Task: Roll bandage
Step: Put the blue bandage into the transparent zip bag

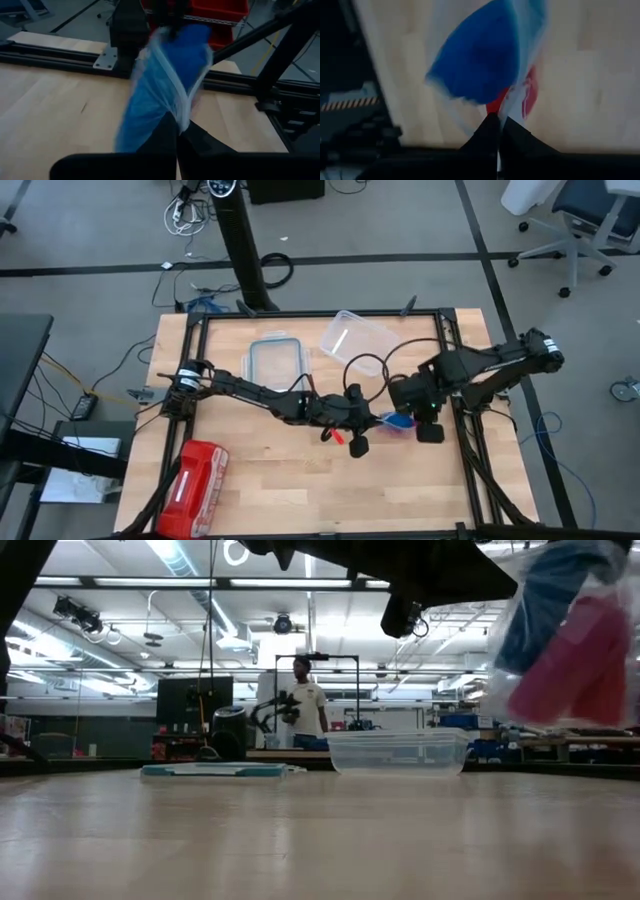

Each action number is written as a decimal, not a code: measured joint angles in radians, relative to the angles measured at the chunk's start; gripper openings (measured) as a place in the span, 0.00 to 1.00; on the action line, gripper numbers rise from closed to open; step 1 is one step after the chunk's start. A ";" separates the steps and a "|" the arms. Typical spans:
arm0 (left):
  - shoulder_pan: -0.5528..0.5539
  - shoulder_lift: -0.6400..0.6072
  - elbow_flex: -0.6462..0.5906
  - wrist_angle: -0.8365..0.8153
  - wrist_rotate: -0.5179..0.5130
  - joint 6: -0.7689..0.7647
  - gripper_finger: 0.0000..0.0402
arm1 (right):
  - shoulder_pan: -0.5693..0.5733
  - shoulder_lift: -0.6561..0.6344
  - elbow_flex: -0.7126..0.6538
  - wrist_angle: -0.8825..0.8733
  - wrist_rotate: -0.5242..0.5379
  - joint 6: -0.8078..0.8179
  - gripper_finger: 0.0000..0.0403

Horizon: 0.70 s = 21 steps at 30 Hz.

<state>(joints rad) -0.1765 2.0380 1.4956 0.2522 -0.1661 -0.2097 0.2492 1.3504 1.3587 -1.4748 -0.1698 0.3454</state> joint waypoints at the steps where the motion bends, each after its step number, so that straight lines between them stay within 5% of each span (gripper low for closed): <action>1: 0.000 0.000 0.000 -0.003 0.000 -0.001 0.00 | -0.002 -0.001 0.001 -0.001 -0.009 -0.006 0.01; 14: -0.002 0.000 -0.001 -0.078 -0.016 -0.029 0.00 | 0.056 -0.055 0.003 0.102 0.167 0.089 0.19; 21: -0.008 0.000 -0.001 -0.104 -0.051 -0.030 0.00 | 0.117 -0.048 0.003 0.209 0.126 0.109 0.22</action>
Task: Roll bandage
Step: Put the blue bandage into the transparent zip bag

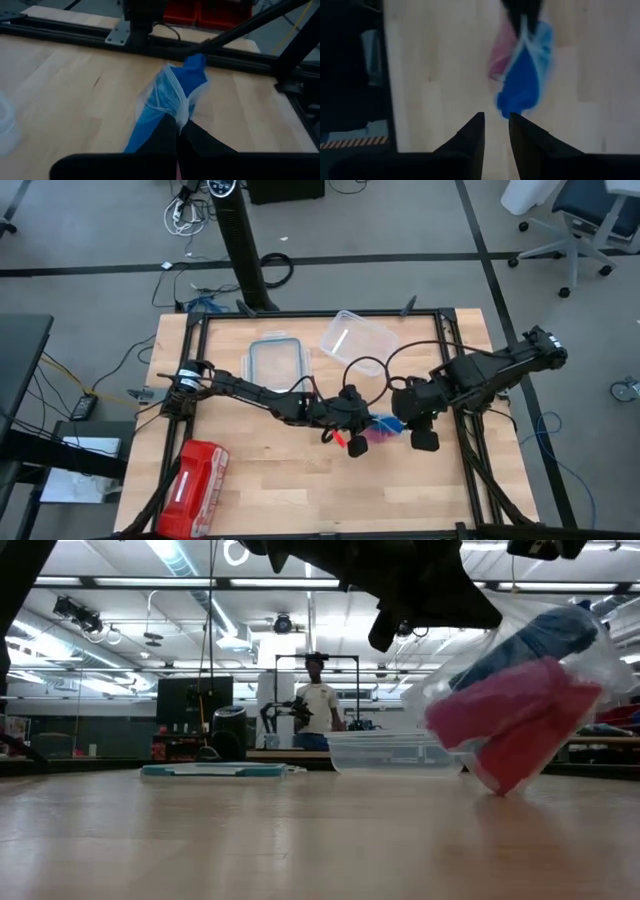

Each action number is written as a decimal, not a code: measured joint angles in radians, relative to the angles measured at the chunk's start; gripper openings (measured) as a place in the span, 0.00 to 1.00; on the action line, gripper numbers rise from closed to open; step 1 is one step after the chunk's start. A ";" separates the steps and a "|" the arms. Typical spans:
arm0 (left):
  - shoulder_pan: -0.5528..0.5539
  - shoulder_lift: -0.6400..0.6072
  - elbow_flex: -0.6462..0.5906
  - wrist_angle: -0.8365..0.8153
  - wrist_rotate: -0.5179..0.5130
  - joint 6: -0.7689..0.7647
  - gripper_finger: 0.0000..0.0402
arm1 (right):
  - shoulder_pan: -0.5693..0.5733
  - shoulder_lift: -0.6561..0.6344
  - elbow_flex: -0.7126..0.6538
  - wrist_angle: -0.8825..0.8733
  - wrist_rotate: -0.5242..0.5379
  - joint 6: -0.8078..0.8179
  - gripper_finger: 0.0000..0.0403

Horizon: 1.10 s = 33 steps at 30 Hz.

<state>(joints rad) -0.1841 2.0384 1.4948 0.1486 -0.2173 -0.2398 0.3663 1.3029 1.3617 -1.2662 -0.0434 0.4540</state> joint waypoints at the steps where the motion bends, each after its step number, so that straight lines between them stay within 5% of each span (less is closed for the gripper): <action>1: 0.000 0.000 0.000 0.014 0.000 0.000 0.00 | 0.005 -0.001 0.000 0.004 -0.008 0.008 0.21; 12: 0.000 0.031 0.002 0.271 -0.002 0.077 0.00 | 0.023 -0.096 0.000 -0.076 -0.002 0.169 0.20; 33: -0.022 0.113 -0.061 0.351 -0.118 0.074 0.00 | 0.140 -0.047 -0.101 -0.018 0.180 0.238 0.20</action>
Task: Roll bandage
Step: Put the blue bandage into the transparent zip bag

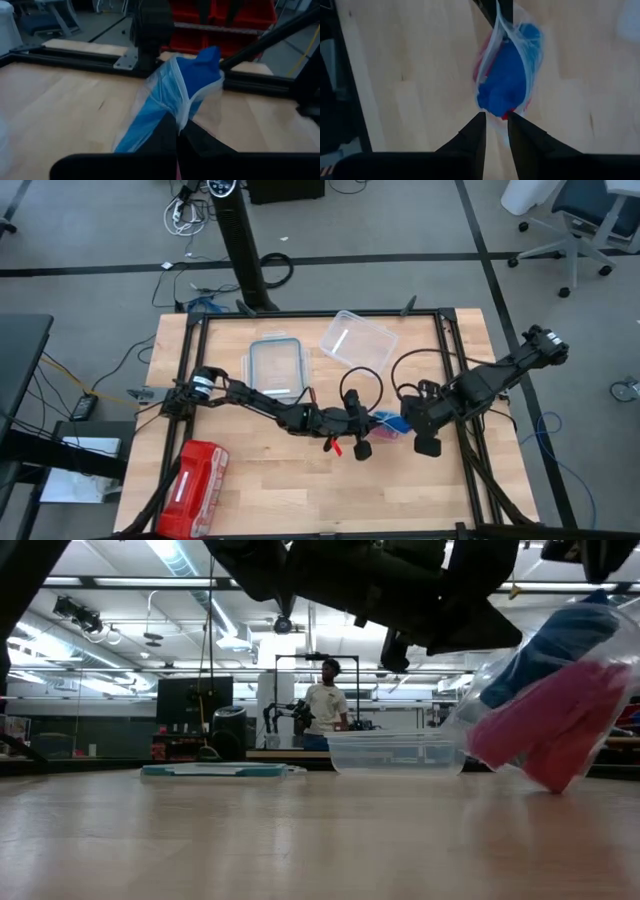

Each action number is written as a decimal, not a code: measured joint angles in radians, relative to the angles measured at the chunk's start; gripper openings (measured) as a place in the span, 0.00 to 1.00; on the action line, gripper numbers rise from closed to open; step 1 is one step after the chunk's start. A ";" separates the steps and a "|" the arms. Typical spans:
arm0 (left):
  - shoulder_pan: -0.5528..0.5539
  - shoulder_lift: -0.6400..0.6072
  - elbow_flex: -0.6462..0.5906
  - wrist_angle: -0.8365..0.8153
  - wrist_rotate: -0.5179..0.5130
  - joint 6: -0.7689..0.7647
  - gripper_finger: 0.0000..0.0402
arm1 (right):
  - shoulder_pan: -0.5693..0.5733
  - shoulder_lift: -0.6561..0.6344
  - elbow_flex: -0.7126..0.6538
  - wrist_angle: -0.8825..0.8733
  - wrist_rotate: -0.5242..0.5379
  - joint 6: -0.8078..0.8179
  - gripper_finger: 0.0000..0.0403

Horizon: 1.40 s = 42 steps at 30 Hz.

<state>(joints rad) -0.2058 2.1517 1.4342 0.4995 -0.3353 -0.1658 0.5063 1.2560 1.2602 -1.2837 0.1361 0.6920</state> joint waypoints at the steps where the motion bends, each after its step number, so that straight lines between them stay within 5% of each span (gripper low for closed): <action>1: -0.003 0.000 0.000 -0.001 -0.007 0.001 0.00 | 0.004 0.000 -0.017 0.017 0.000 0.005 0.19; 26: -0.011 -0.003 0.000 0.045 -0.028 0.002 0.00 | -0.105 0.002 -0.260 0.388 0.046 -0.169 0.07; 42: -0.010 -0.006 0.002 0.285 0.062 -0.053 0.00 | -0.023 -0.020 0.026 0.082 0.017 -0.083 0.04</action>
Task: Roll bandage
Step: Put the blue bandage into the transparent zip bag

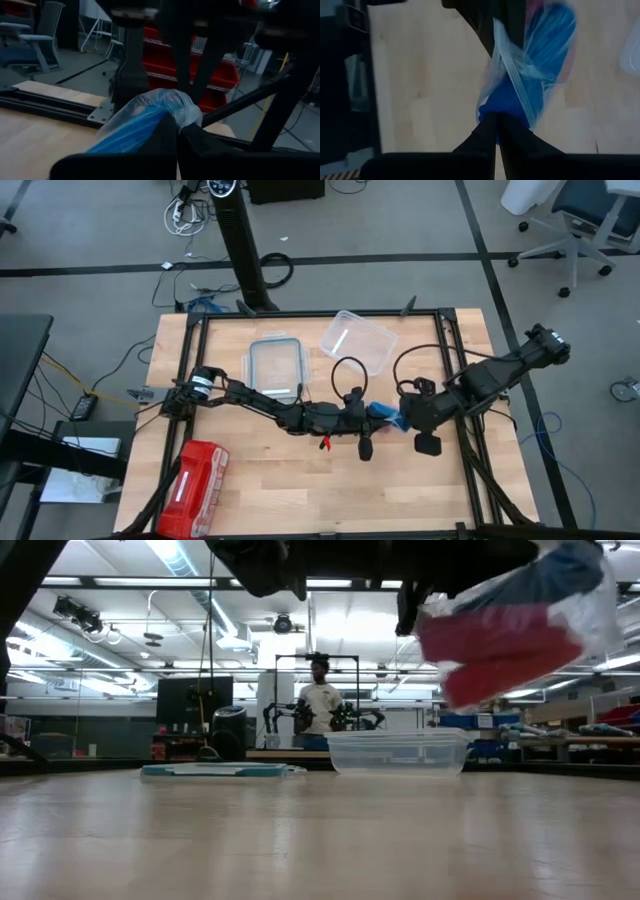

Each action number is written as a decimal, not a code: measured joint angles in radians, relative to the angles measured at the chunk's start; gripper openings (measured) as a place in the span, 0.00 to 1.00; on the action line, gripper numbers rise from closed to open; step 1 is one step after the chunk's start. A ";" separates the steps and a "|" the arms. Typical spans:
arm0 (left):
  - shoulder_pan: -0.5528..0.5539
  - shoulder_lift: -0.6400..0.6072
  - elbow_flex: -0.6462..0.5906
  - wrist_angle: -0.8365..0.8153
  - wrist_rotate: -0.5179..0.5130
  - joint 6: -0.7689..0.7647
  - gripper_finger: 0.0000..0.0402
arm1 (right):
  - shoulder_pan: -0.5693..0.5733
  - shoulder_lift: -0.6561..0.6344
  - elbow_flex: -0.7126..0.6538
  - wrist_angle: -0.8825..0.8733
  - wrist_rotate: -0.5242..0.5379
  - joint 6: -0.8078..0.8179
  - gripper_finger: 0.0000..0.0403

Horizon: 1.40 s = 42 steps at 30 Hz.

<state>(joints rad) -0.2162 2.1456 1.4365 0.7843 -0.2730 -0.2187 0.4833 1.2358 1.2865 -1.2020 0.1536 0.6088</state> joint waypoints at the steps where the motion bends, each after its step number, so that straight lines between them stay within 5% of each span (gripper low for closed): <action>1: 0.000 0.000 0.001 0.000 0.001 -0.005 0.00 | -0.002 0.000 0.015 -0.009 -0.009 0.000 0.04; 20: -0.004 0.005 0.001 -0.206 -0.007 -0.026 0.00 | -0.107 0.124 0.053 -0.077 -0.064 -0.122 0.03; 28: -0.005 0.005 0.001 -0.221 -0.011 -0.025 0.00 | -0.044 0.063 0.053 -0.192 -0.042 -0.004 0.04; 35: -0.007 0.005 0.001 -0.215 -0.011 -0.023 0.00 | 0.074 0.056 0.017 -0.186 0.042 0.137 0.16; 42: -0.015 0.005 0.001 -0.208 -0.004 -0.017 0.00 | 0.173 -0.001 -0.173 -0.019 0.096 0.316 0.30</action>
<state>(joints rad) -0.2314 2.1509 1.4372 0.5762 -0.2767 -0.2359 0.6559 1.2343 1.1139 -1.2214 0.2501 0.9249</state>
